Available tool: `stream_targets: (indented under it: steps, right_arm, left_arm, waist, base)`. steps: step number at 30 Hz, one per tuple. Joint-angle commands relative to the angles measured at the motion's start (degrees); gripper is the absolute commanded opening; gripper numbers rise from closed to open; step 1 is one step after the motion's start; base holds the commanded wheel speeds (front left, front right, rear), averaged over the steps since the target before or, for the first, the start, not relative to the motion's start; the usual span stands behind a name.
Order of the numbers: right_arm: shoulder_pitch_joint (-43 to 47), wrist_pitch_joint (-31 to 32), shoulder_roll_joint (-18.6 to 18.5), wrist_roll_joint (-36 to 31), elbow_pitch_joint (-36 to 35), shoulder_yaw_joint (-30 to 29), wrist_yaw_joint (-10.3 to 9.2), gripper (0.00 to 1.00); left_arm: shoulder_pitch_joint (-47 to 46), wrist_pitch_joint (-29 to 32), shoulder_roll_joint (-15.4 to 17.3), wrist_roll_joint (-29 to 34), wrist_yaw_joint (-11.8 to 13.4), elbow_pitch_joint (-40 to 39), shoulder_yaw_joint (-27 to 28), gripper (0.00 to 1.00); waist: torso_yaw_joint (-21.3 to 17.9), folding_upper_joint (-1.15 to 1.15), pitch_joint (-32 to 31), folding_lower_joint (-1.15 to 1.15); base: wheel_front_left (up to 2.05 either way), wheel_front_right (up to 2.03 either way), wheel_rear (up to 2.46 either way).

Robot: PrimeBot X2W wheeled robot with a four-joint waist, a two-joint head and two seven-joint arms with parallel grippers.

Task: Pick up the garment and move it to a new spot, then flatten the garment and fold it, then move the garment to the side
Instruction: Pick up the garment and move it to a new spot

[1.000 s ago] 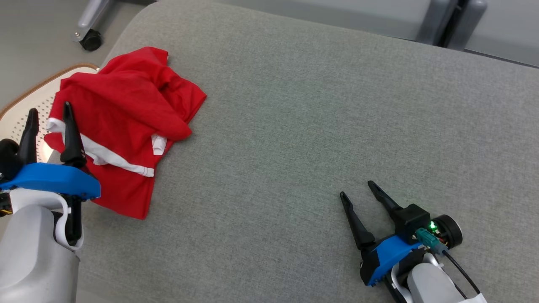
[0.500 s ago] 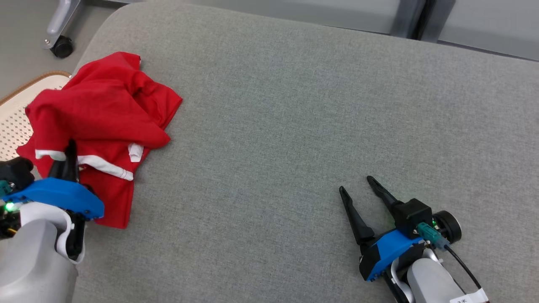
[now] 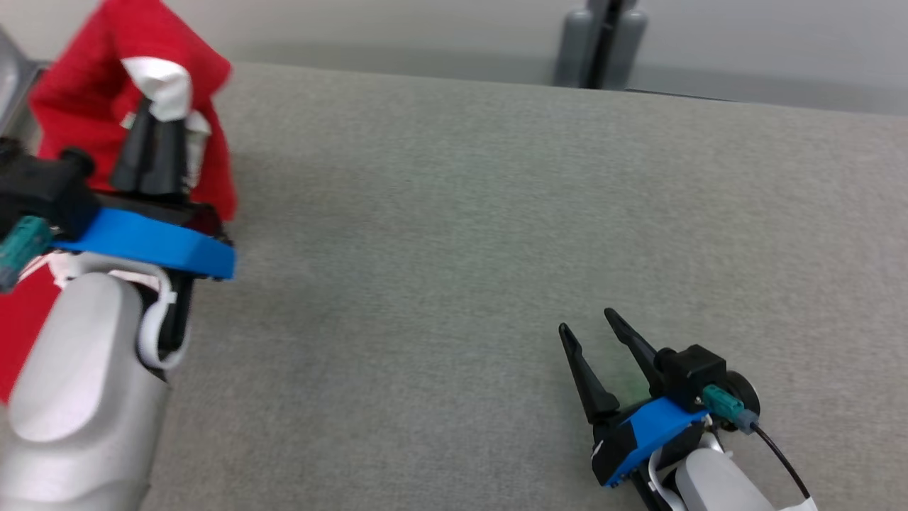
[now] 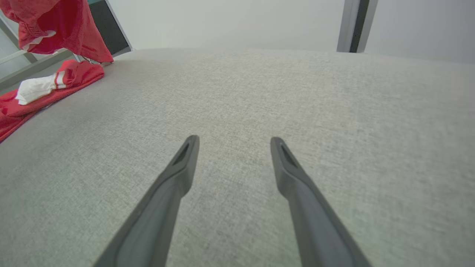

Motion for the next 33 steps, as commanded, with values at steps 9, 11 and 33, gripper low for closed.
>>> stream_targets:
  steps: [9,11,33]
  right_arm:
    - [0.84,-0.02,-0.29,2.10,-2.32,0.15,-0.01,1.00]
    - [1.20,-0.02,-0.24,2.19,-2.60,-0.03,-0.01,1.00]
    - [5.05,-0.02,-0.23,2.26,-3.87,-6.06,-0.01,1.00]
  left_arm:
    - [2.07,-0.17,-7.31,-1.83,-0.08,-3.38,-12.01,0.00]
    - [2.19,-0.16,-8.94,-2.27,-0.08,-2.39,-15.49,0.00]
    - [21.40,-0.18,-12.29,0.25,1.88,9.04,-5.96,1.00]
  waist:
    - [-15.08,0.00,-2.33,0.00]
    - [-17.29,0.00,-1.94,0.00]
    - [-12.99,0.00,-5.55,0.00]
  base:
    - [0.00,0.00,0.00]
    - [0.00,0.00,0.00]
    - [0.00,0.00,0.00]
